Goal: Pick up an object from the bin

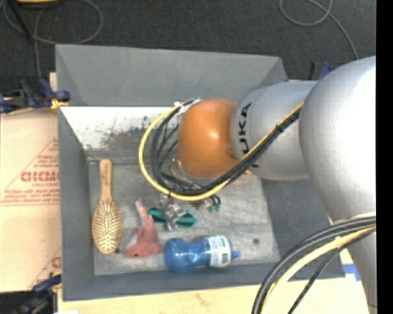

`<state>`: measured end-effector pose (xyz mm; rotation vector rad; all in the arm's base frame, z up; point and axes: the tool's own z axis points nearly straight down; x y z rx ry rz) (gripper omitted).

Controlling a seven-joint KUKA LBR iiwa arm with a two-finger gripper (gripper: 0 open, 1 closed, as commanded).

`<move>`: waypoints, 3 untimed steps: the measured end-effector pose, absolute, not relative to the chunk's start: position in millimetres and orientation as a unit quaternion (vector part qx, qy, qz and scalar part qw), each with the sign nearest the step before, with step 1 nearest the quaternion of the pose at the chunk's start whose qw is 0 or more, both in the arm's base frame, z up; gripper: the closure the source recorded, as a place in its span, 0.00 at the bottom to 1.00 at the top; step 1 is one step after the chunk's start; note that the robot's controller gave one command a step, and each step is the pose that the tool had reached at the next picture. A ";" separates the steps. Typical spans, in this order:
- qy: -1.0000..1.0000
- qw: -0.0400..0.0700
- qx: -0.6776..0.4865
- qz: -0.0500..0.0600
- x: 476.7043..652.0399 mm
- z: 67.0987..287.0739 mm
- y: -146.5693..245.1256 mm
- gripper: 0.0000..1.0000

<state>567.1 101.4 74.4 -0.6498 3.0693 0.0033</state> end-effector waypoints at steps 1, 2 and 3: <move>0.979 0.003 -0.206 0.001 566.9 72.6 101.2 0.00; 0.979 0.005 -0.205 0.001 568.0 74.6 101.5 1.00; 0.979 0.003 -0.204 0.001 566.8 72.5 101.1 0.00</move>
Offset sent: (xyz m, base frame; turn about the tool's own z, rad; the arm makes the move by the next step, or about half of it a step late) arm 0.0000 0.0000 0.0000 0.0000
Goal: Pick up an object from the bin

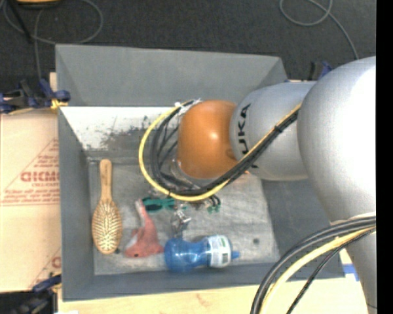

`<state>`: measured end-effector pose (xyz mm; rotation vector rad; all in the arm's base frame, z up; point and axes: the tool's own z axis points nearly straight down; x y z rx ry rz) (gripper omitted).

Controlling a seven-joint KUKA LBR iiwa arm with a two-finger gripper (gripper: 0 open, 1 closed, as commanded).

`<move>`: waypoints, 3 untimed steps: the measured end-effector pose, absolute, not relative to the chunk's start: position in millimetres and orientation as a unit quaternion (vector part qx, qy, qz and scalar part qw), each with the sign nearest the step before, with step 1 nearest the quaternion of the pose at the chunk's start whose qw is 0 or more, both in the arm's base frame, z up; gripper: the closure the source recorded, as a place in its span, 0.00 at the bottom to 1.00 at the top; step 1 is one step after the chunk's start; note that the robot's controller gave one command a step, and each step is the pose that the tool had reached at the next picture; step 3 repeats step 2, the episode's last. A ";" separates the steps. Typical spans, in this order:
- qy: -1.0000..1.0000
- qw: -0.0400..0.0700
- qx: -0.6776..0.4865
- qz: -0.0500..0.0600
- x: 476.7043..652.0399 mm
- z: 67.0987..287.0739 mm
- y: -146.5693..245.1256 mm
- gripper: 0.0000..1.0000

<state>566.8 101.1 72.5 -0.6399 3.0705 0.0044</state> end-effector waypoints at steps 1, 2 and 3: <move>0.979 0.003 -0.203 0.001 567.5 74.3 101.1 1.00; 0.979 0.003 -0.203 0.001 567.5 74.3 101.1 1.00; 0.979 0.003 -0.203 0.001 567.5 74.3 101.1 1.00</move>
Offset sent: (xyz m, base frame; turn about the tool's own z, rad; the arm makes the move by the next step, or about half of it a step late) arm 0.0000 0.0000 0.0000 0.0000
